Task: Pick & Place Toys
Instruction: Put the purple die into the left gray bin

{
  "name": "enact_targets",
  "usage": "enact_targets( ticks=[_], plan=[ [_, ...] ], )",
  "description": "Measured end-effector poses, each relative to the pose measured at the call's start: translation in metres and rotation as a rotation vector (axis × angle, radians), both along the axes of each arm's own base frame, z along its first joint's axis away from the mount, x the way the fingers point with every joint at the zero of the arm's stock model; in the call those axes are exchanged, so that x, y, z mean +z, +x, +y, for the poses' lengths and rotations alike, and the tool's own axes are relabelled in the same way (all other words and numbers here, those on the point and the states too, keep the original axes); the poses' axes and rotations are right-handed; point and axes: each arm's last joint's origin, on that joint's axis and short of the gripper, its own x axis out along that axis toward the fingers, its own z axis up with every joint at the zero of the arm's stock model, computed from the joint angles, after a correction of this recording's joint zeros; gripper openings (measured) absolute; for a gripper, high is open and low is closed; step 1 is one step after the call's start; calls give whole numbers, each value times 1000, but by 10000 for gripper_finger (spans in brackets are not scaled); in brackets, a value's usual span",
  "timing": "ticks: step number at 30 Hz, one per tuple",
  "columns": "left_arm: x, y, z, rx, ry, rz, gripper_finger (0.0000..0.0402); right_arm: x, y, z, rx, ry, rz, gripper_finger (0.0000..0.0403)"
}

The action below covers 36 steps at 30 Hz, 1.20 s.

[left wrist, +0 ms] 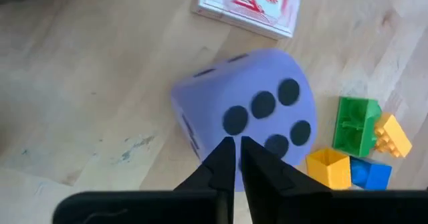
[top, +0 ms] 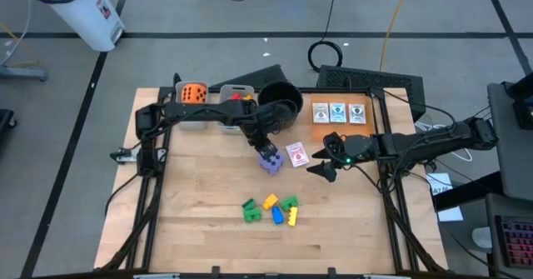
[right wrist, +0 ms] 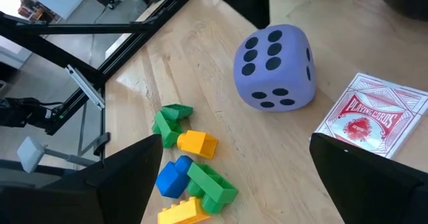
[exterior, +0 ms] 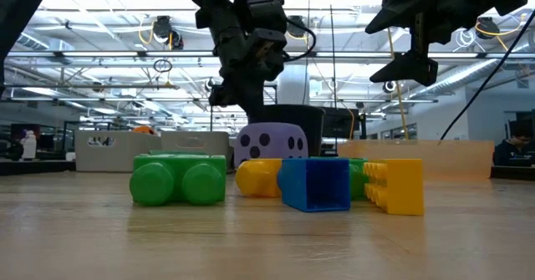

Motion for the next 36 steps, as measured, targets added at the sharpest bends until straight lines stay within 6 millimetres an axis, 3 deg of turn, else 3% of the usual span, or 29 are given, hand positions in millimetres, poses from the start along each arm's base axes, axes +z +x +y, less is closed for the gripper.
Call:
enact_targets(
  ticks=[5,11,17,22,28,36],
  plan=[
    [0,-4,16,95,29,21,69,0,0,0,4,-2,0,375],
    [0,-7,27,123,21,17,157,0,0,0,12,-18,-1,375],
    [0,-7,28,100,-29,0,259,0,0,0,14,-17,0,375],
    [0,-5,19,87,-42,3,319,0,0,0,14,-17,0,375],
    [0,-1,5,42,-74,-4,349,0,0,0,12,-18,0,375],
    [0,1,0,41,-20,5,351,0,0,0,2,0,0,375]
  ],
)
